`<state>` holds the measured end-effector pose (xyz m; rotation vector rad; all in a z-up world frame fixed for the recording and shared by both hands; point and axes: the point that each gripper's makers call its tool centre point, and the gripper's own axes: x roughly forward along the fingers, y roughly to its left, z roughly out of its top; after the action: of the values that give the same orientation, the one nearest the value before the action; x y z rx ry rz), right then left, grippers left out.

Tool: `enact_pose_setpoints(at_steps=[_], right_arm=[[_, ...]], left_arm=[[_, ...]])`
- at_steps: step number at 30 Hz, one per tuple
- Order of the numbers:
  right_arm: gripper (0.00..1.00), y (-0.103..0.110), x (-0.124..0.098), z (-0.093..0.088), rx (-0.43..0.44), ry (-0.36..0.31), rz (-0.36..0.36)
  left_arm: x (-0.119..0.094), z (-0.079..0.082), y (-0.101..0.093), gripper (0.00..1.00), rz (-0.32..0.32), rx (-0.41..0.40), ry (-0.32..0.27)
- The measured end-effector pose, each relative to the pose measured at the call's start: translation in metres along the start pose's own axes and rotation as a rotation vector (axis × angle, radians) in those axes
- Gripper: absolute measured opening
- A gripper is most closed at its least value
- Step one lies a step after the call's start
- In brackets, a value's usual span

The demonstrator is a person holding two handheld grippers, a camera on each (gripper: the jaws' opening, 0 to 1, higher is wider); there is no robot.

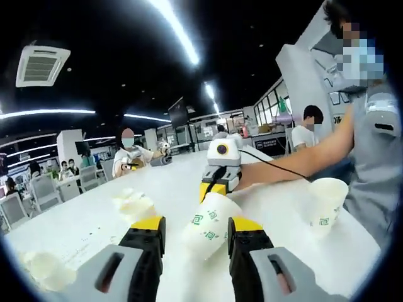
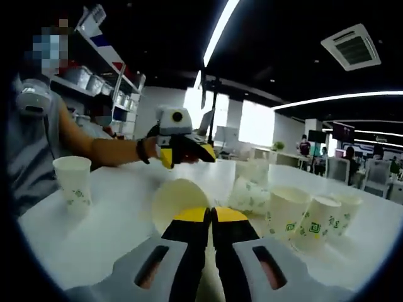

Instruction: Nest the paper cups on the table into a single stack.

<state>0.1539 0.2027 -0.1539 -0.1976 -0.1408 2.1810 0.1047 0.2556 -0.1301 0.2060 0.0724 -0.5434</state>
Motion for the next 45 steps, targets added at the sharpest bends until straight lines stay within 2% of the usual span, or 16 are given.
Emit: enact_pose_setpoints(at_steps=[4, 8, 9, 10, 12, 14, 16, 19, 24, 29, 33, 36, 38, 40, 42, 45], right_arm=[[0.03, 0.021, -0.011, 0.004, 0.002, -0.054, 0.077], [0.03, 0.028, -0.008, 0.003, 0.014, -0.073, 0.112], [0.03, 0.031, -0.004, 0.000, 0.010, -0.062, 0.122], [0.03, 0.032, -0.001, -0.003, 0.002, -0.049, 0.130], [0.03, 0.036, 0.003, -0.009, -0.002, -0.022, 0.146], [0.05, 0.039, 0.005, -0.014, -0.006, 0.000, 0.155], [0.09, 0.042, 0.005, -0.018, -0.009, 0.018, 0.159], [0.11, 0.041, 0.004, -0.018, -0.009, 0.023, 0.148], [0.25, 0.034, 0.002, -0.018, -0.005, 0.037, 0.109], [0.27, 0.030, -0.005, -0.014, -0.001, 0.029, 0.088], [0.31, 0.026, -0.009, -0.014, -0.006, 0.034, 0.071], [0.48, 0.025, -0.009, -0.010, 0.026, 0.020, 0.060], [0.67, 0.026, -0.006, -0.012, 0.052, 0.041, 0.048], [0.76, 0.025, -0.002, -0.019, 0.058, 0.083, 0.025], [0.80, 0.022, 0.001, -0.027, 0.045, 0.128, -0.010], [0.73, 0.009, 0.003, -0.043, 0.000, 0.211, -0.076]], left_arm=[[0.000, 0.003, -0.010, 0.41, -0.051, -0.008, -0.051], [-0.001, -0.001, -0.027, 0.38, -0.084, -0.012, -0.086], [-0.001, -0.005, -0.031, 0.38, -0.095, -0.011, -0.081], [0.000, -0.016, -0.035, 0.38, -0.103, 0.001, -0.025], [0.001, -0.021, -0.037, 0.37, -0.101, 0.004, -0.032], [0.002, -0.034, -0.038, 0.36, -0.094, 0.027, 0.023], [0.002, -0.035, -0.041, 0.35, -0.095, 0.069, 0.008], [0.004, -0.032, -0.042, 0.35, -0.098, 0.019, -0.013], [0.007, -0.029, -0.047, 0.33, -0.101, 0.029, -0.018], [0.009, -0.021, -0.046, 0.32, -0.086, 0.037, -0.051], [0.005, -0.012, -0.036, 0.32, -0.036, 0.039, -0.092], [0.002, -0.009, -0.027, 0.31, 0.009, 0.029, -0.113], [0.001, -0.008, -0.023, 0.30, 0.028, 0.024, -0.117], [0.001, -0.008, -0.021, 0.30, 0.037, 0.019, -0.116], [0.002, -0.010, -0.021, 0.30, 0.043, 0.029, -0.108], [0.004, -0.011, -0.023, 0.30, 0.044, 0.035, -0.100]])
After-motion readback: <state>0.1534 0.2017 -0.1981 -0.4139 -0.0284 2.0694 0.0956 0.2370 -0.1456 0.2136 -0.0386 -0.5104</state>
